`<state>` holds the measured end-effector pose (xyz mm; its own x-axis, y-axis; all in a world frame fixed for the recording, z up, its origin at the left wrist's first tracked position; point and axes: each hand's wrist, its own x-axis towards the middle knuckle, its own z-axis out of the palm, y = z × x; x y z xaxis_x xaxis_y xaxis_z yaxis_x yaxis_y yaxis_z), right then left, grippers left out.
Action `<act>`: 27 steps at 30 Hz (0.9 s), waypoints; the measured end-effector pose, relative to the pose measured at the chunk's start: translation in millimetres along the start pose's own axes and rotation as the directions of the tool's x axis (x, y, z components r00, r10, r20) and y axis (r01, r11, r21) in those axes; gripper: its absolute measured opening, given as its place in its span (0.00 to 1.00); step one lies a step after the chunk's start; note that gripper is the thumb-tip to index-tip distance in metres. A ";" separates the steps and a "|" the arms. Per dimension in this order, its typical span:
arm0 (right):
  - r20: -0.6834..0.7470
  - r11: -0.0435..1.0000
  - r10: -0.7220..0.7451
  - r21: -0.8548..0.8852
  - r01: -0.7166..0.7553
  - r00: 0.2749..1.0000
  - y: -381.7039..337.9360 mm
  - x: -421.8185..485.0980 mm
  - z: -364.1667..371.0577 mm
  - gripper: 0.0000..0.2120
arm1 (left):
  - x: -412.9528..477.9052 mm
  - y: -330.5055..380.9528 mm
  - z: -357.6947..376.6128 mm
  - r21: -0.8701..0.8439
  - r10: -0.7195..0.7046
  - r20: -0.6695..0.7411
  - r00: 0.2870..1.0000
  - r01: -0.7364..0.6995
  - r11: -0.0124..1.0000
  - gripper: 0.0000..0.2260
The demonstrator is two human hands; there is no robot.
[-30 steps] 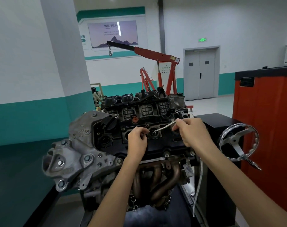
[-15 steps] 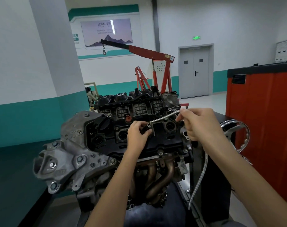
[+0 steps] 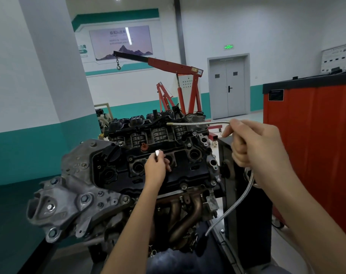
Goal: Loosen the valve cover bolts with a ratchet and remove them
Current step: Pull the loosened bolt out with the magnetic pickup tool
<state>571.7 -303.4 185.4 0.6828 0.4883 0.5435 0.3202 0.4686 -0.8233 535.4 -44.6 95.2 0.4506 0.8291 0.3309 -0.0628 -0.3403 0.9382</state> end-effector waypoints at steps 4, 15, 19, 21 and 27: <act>0.024 0.999 0.038 -0.028 -0.037 0.999 12.9 3.5 2.2 0.17 | -5.4 -0.9 -18.2 -0.049 -0.006 0.067 0.998 0.009 0.999 0.11; -0.024 0.832 0.019 -0.555 -0.029 1.000 76.8 32.5 38.8 0.20 | -17.6 1.7 -42.4 -0.128 -0.017 0.074 0.997 0.027 0.991 0.15; 0.014 0.819 0.014 -0.574 -0.003 1.000 73.6 43.8 47.2 0.21 | -17.0 0.2 -46.8 -0.146 -0.025 0.060 0.998 0.034 0.989 0.15; 0.034 0.813 0.028 -0.583 -0.002 0.999 72.1 45.0 49.4 0.21 | -17.3 -0.4 -47.8 -0.148 -0.026 0.062 0.998 0.034 0.988 0.15; 0.057 0.792 0.030 -0.611 0.011 0.998 74.0 29.6 43.2 0.21 | -16.7 -3.6 -50.0 -0.155 -0.021 0.063 0.998 0.031 0.987 0.15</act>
<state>587.2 -222.5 147.6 0.6538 0.5433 0.5267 0.6619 -0.0734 -0.7460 483.5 -35.0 91.5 0.5067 0.8067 0.3040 -0.1861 -0.2420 0.9523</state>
